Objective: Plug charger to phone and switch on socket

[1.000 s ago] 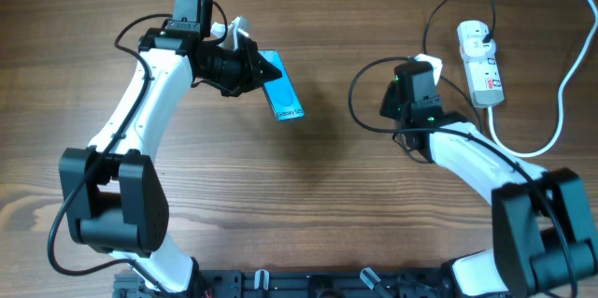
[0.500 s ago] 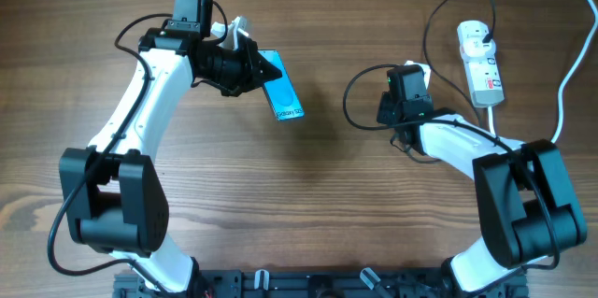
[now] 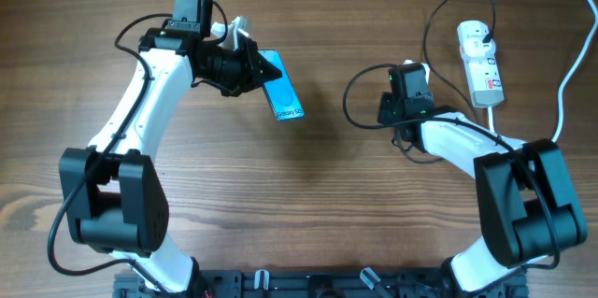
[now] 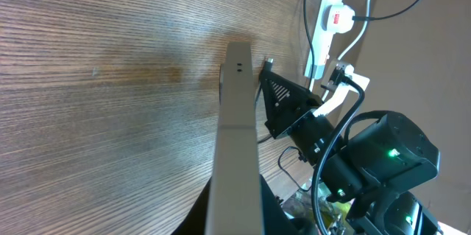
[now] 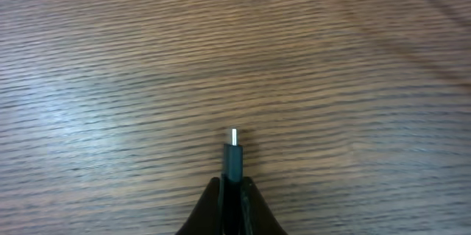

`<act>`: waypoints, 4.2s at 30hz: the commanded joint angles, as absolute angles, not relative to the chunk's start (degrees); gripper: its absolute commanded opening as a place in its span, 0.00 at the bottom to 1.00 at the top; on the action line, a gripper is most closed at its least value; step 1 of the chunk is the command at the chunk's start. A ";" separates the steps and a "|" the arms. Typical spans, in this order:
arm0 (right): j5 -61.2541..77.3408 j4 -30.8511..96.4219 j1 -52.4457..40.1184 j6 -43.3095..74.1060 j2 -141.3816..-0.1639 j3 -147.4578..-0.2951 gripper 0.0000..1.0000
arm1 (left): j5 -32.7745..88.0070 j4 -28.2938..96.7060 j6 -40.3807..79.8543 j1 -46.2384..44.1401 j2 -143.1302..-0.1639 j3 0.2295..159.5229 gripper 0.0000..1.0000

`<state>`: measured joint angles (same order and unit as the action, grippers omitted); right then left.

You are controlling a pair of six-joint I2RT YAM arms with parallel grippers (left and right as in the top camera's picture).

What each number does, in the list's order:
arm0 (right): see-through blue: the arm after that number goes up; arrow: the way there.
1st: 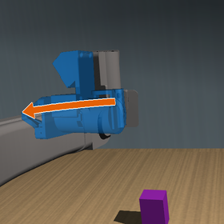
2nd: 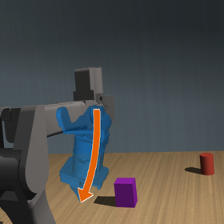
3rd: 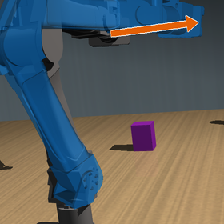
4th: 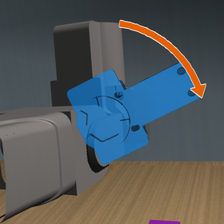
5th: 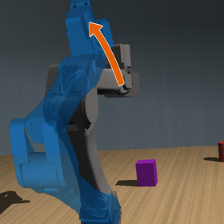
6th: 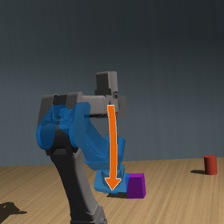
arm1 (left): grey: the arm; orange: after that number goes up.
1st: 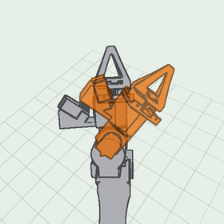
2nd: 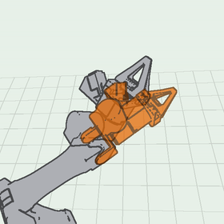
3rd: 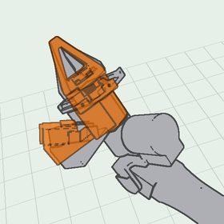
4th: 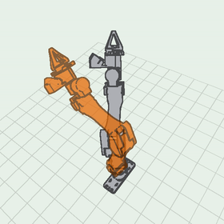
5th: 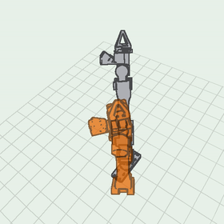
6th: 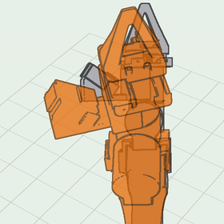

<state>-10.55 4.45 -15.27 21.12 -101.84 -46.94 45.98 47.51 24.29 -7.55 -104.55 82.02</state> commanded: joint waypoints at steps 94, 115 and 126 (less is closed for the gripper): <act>62.39 -72.38 -21.37 71.09 -94.94 -32.77 0.04 | 82.65 17.39 24.18 -4.82 -104.79 81.95 0.04; 61.06 -72.40 -21.37 70.94 -94.94 -32.77 0.04 | 83.96 17.85 24.18 -5.04 -104.79 81.95 0.04; 61.04 -72.44 -21.37 70.94 -94.94 -32.75 0.04 | 81.87 19.07 24.21 -5.04 -104.79 81.95 0.04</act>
